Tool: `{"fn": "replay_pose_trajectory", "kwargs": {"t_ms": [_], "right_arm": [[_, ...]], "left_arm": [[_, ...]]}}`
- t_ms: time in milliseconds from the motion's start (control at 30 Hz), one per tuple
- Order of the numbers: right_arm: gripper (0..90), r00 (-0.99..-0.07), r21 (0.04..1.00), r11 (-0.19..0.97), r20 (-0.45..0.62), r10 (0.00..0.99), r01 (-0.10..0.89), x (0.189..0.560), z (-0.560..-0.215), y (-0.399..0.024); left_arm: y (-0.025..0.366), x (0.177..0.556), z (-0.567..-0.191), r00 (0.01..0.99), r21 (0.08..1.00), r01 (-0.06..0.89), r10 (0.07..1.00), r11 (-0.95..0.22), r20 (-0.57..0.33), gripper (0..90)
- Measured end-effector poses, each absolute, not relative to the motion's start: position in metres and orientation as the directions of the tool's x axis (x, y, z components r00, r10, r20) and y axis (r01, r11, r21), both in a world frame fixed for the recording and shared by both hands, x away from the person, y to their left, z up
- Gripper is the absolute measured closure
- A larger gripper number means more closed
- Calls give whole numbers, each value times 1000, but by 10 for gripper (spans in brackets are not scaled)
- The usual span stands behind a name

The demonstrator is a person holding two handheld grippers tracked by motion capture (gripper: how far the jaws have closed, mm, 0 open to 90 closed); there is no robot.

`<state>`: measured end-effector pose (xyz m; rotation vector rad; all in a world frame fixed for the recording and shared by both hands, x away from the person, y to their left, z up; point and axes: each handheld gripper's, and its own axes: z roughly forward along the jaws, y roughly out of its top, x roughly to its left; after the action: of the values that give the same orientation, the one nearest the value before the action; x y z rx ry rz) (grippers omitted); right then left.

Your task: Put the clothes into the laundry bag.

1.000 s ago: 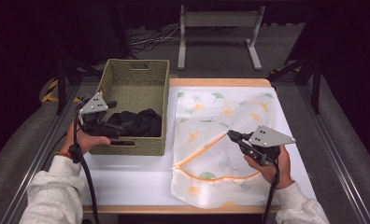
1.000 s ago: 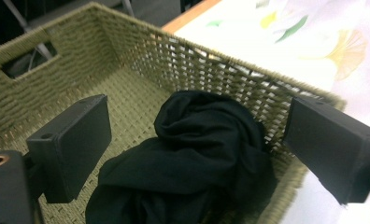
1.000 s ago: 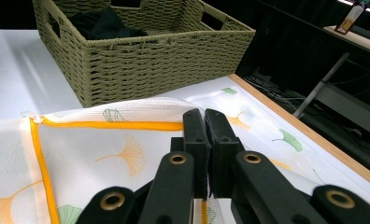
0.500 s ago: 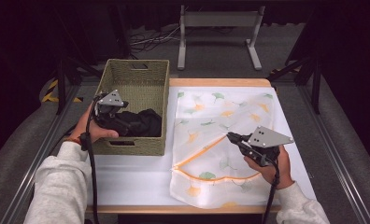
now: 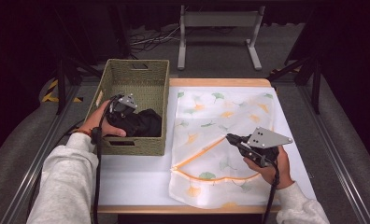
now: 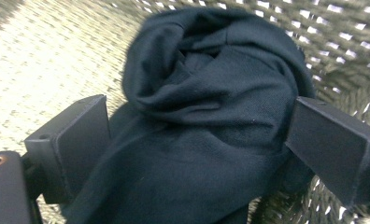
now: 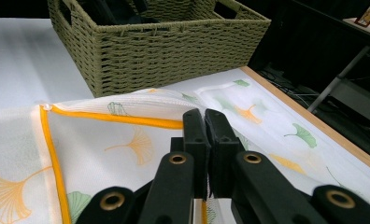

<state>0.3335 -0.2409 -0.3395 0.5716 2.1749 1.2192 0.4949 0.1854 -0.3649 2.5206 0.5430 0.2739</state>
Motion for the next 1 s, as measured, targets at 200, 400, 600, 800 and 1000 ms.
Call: {"fn": "replay_pose_trajectory", "kwargs": {"t_ms": [200,400,600,800,1000], "right_arm": [[887,-745,866,491,-269,611,90,334,-340,-241],[887,-747,865,494,-270,607,89,334,-342,-241],[887,-747,864,494,-268,609,93,334,-343,-242],[887,-748,863,496,-267,608,95,334,-344,-243],[887,-748,862,498,-267,608,97,334,-345,-242]], "left_arm": [[179,505,-374,906,491,343,421,-801,55,70],[171,514,-385,905,429,359,422,-829,58,64],[162,523,-402,900,331,391,431,-859,58,40],[160,527,-410,894,266,424,447,-866,32,29],[160,528,-411,895,238,435,446,-869,-8,220]]}}
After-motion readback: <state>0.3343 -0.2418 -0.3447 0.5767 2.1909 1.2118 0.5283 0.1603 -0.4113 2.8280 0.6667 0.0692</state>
